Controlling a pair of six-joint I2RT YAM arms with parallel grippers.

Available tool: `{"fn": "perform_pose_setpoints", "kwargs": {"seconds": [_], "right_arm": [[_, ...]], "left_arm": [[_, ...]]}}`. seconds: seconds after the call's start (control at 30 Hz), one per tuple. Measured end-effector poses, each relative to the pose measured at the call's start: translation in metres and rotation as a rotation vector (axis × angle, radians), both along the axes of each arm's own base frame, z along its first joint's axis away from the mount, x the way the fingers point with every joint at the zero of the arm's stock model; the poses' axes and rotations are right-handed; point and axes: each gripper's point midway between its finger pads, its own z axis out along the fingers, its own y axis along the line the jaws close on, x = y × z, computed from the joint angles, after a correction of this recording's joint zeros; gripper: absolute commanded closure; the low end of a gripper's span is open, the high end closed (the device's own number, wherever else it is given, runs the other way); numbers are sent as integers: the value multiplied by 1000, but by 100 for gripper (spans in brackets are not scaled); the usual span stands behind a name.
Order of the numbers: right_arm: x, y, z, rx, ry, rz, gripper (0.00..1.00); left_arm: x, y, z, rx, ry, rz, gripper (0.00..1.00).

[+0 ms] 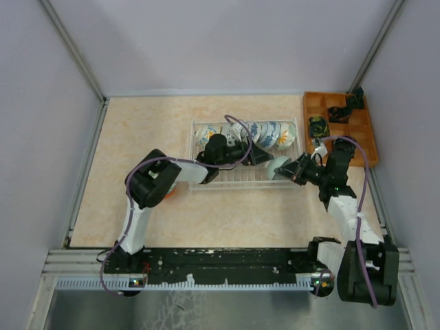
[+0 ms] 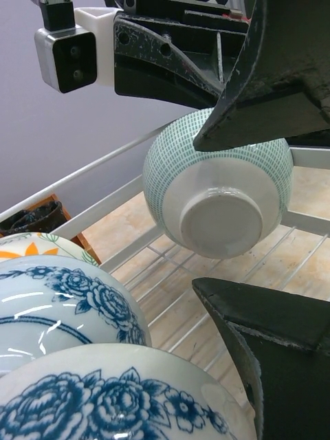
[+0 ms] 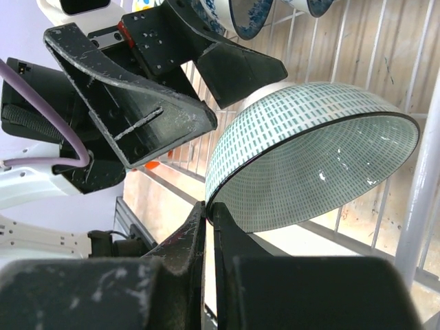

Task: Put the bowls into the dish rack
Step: Adjust the bowl in the dish rack.

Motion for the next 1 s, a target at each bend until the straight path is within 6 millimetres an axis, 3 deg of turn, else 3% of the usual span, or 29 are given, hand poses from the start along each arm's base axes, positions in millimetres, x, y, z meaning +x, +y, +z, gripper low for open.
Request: {"fn": "perform_pose_setpoints", "kwargs": {"seconds": [0.13, 0.3, 0.47, 0.83, 1.0], "right_arm": [[-3, 0, -1, 1, 17, -1, 75], [-12, -1, -14, -9, 99, -15, 68], [-14, -3, -12, -20, 95, -32, 64], [-1, -15, 3, -134, 62, -93, 65], [2, 2, 4, -241, 48, -39, 64]], "left_arm": [[-3, -2, 4, -15, -6, -11, 20], [-8, -4, 5, -24, -13, -21, 20], [-11, -3, 0, -18, -7, -22, 20], [-16, -2, 1, -17, -5, -27, 21], [-17, 0, 5, -20, -11, -26, 21]]}}
